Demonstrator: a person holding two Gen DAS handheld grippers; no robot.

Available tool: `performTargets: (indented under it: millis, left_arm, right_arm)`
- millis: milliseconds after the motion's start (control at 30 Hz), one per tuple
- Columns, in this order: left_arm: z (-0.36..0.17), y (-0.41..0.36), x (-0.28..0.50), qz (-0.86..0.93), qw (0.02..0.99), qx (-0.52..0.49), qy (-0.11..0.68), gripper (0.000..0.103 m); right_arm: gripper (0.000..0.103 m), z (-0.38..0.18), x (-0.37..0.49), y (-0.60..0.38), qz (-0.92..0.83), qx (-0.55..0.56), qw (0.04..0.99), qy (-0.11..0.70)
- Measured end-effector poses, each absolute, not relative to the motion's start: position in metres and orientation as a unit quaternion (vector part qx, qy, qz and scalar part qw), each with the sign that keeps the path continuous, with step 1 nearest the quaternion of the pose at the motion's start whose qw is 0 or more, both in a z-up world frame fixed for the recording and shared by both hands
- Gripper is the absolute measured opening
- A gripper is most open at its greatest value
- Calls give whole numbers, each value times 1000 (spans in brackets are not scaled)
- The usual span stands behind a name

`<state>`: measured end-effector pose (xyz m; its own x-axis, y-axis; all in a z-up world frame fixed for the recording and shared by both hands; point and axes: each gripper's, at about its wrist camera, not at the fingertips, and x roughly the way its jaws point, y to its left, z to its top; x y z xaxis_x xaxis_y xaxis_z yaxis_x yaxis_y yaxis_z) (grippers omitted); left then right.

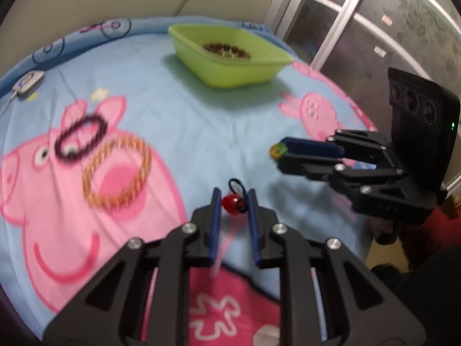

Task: Organize jewelry
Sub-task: 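Grasp the red bead with the left tool while the right tool grips the green charm, then lower the red-bead charm into the basin and open both tools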

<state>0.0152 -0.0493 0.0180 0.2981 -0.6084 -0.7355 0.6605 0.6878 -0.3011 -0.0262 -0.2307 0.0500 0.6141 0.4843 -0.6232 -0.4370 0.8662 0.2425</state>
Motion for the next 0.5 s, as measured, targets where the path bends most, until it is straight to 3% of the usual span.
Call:
performTargets:
  millis: [200, 467, 500]
  left_arm:
    - [63, -88, 67, -423, 812, 32, 401, 17]
    - [74, -157, 139, -422, 810, 38, 406, 17]
    - [70, -162, 143, -421, 807, 39, 411, 19]
  right_arm:
    - [0, 85, 23, -279, 211, 80, 925, 305]
    - [1, 68, 79, -313, 167, 122, 926, 317]
    - [9, 67, 79, -316, 154, 129, 930, 309]
